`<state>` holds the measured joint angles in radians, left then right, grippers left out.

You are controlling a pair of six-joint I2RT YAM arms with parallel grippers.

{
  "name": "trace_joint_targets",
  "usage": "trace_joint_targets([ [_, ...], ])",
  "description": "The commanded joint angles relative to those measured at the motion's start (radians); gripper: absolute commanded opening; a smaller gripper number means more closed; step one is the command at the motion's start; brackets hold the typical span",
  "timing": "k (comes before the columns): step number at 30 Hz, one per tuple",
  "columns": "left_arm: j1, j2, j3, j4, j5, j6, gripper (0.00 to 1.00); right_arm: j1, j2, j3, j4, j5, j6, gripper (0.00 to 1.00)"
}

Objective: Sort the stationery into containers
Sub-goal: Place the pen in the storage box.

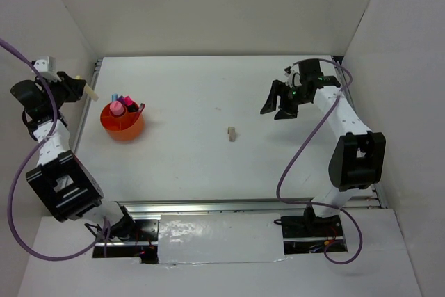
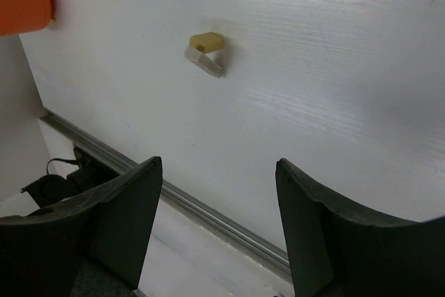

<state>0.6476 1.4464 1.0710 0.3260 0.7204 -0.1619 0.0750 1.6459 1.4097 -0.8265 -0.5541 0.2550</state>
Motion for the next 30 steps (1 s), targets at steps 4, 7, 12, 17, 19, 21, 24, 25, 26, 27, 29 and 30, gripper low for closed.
trace_joint_targets([
  [4,0.023,0.049,0.058,-0.007,0.054,0.104,0.0,0.009,-0.021,-0.021,0.066,0.003,-0.011,0.73],
  [7,0.02,0.075,0.072,-0.05,0.066,0.128,0.0,0.009,-0.018,-0.035,0.067,0.006,-0.014,0.73],
  [12,0.003,0.111,0.09,-0.103,0.073,0.189,0.0,0.006,-0.028,-0.058,0.078,0.01,-0.02,0.73],
  [17,-0.012,0.137,0.095,-0.145,0.073,0.217,0.0,0.002,-0.02,-0.058,0.073,0.006,-0.023,0.73],
  [19,-0.025,0.146,0.101,-0.159,0.073,0.225,0.0,0.002,-0.017,-0.06,0.073,0.003,-0.023,0.73],
  [21,-0.039,0.147,0.103,-0.189,0.073,0.245,0.0,-0.001,-0.017,-0.063,0.076,0.005,-0.022,0.73],
  [24,-0.058,0.147,0.101,-0.202,0.065,0.26,0.0,-0.001,-0.014,-0.069,0.079,0.002,-0.02,0.73],
  [25,-0.065,0.147,0.096,-0.202,0.062,0.26,0.0,0.0,-0.012,-0.068,0.078,0.002,-0.022,0.73],
  [26,-0.068,0.149,0.095,-0.202,0.059,0.266,0.0,0.0,-0.012,-0.068,0.076,0.002,-0.022,0.73],
  [27,-0.071,0.152,0.093,-0.199,0.056,0.269,0.0,0.002,-0.011,-0.068,0.076,0.002,-0.022,0.73],
  [29,-0.078,0.16,0.096,-0.208,0.05,0.283,0.0,0.002,-0.011,-0.067,0.076,0.003,-0.023,0.73],
  [30,-0.083,0.169,0.099,-0.214,0.039,0.289,0.0,0.0,-0.012,-0.069,0.079,0.005,-0.023,0.73],
])
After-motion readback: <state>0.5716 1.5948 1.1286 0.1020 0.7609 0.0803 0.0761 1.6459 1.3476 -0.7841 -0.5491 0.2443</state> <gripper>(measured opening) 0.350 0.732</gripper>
